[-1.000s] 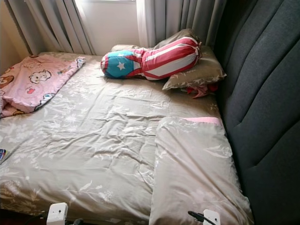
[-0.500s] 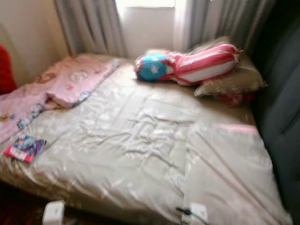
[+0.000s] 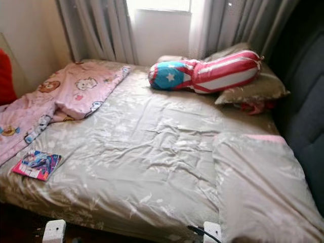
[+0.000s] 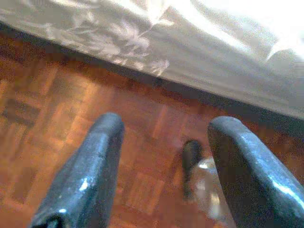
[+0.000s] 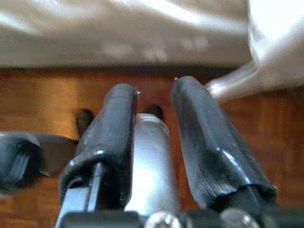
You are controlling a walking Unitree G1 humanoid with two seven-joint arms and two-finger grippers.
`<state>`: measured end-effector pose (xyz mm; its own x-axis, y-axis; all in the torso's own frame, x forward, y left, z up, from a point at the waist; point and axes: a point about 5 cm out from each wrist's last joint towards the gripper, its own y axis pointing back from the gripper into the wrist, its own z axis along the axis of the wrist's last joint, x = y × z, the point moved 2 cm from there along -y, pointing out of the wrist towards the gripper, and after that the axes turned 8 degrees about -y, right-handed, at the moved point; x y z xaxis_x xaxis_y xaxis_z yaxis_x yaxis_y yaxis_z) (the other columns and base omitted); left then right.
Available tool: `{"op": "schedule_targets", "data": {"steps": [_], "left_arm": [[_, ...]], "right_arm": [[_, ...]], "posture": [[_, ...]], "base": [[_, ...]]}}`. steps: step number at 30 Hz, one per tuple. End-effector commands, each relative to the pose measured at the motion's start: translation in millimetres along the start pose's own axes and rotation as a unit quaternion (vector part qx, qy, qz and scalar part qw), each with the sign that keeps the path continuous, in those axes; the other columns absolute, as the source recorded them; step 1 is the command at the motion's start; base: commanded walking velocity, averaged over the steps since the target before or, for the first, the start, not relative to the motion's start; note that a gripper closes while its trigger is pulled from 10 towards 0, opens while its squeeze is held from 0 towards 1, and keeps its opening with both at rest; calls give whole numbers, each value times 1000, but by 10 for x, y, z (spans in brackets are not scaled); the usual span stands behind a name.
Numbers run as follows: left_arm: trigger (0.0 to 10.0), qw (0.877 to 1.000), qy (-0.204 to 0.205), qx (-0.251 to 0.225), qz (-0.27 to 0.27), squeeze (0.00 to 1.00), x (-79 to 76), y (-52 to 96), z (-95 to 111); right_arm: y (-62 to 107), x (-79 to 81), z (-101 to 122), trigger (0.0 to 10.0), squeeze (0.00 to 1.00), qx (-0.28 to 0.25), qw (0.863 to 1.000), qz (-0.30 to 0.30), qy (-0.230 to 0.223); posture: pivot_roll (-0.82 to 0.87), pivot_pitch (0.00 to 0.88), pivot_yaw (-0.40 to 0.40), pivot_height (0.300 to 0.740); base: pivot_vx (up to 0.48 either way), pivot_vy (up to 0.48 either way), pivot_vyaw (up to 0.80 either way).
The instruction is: Clean up the room
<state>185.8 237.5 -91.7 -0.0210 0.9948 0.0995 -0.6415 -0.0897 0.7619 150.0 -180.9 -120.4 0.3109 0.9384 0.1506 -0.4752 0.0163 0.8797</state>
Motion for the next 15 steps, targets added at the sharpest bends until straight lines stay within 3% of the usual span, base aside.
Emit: {"op": "schedule_targets", "data": {"steps": [1, 15], "left_arm": [[10000, 1000, -12, 12, 7, 0, 80, 23, -57], [10000, 1000, -6, 11, 9, 0, 80, 20, -48]], "right_arm": [[-18, 85, 81, 10000, 0, -12, 1000, 7, 2], [-19, 77, 105, 10000, 0, -15, 1000, 7, -5]], "posture": [[33, 0, -18, 740], [41, 0, -21, 740]], "base": [[0, 469, 0], [0, 467, 0]]}}
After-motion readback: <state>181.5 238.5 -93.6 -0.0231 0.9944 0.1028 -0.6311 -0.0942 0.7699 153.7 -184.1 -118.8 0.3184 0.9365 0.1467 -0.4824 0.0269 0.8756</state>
